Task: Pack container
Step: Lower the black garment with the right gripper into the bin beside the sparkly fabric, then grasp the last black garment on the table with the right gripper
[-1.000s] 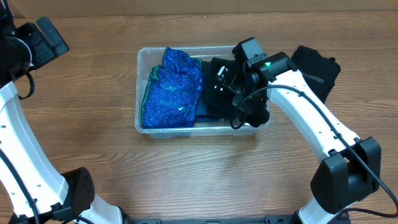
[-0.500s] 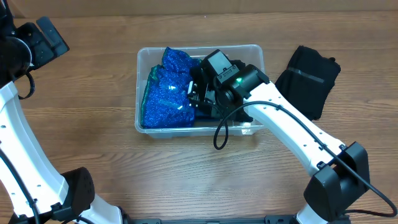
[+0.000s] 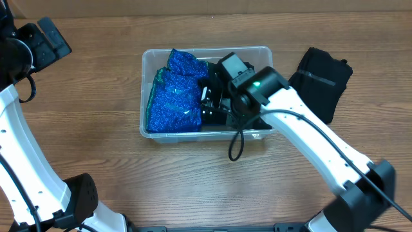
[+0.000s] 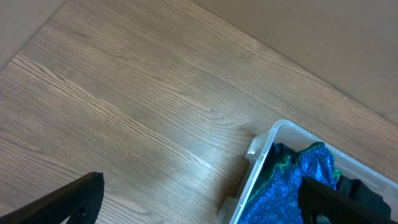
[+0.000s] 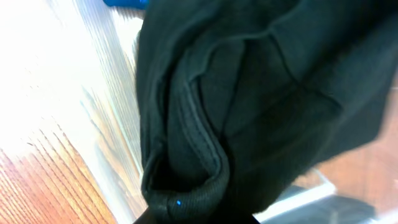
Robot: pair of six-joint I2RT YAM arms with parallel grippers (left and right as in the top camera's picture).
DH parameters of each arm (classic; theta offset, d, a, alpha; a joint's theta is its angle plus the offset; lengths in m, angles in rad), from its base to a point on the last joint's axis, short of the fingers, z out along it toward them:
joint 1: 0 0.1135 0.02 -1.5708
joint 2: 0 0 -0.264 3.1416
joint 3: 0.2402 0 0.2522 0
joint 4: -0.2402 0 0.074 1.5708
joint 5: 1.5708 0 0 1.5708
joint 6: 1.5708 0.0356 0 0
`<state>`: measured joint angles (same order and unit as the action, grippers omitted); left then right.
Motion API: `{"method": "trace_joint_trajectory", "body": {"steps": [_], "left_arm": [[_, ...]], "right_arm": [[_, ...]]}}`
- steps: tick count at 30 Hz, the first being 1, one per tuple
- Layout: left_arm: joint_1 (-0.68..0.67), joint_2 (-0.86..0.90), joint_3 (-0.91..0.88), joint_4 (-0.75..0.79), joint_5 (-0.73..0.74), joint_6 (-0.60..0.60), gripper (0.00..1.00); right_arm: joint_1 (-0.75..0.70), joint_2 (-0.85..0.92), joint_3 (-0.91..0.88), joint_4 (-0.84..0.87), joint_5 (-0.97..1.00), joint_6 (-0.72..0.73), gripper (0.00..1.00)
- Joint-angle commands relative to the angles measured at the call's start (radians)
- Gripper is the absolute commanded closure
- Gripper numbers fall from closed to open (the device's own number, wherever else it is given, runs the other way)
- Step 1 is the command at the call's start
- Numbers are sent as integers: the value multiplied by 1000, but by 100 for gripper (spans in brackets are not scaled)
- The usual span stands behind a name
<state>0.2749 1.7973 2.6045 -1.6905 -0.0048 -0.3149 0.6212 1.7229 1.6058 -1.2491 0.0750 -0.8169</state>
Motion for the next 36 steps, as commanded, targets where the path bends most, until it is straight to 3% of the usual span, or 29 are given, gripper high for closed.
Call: {"method": "trace_joint_trajectory", "body": {"steps": [1,11,13,17,19,21,25,28,30,33,36], "left_arm": [[0,2,0,1,-5,4,0],[0,2,0,2,-5,4,0],[0,2,0,1,-5,4,0],[0,2,0,1,-5,4,0],[0,2,0,1,-5,4,0],[0,2,0,1,-5,4,0],[0,2,0,1,-5,4,0],[0,2,0,2,-5,4,0],[0,2,0,1,-5,4,0],[0,2,0,1,-5,4,0],[0,2,0,1,-5,4,0]], "right_arm": [[5,-57,40,10,-83,-2,96],[-6,72,31,4,-102,-2,95],[-6,79,31,-6,-43,2,84],[-6,56,47,-6,137,53,71],[-6,30,74,-5,160,117,68],[-16,-2,104,18,159,219,57],[-90,-67,159,70,47,450,19],[-174,-95,168,74,-112,456,4],[-236,-98,168,89,-159,531,3],[-435,-89,168,121,-297,816,2],[-616,-69,168,124,-412,984,5]]}}
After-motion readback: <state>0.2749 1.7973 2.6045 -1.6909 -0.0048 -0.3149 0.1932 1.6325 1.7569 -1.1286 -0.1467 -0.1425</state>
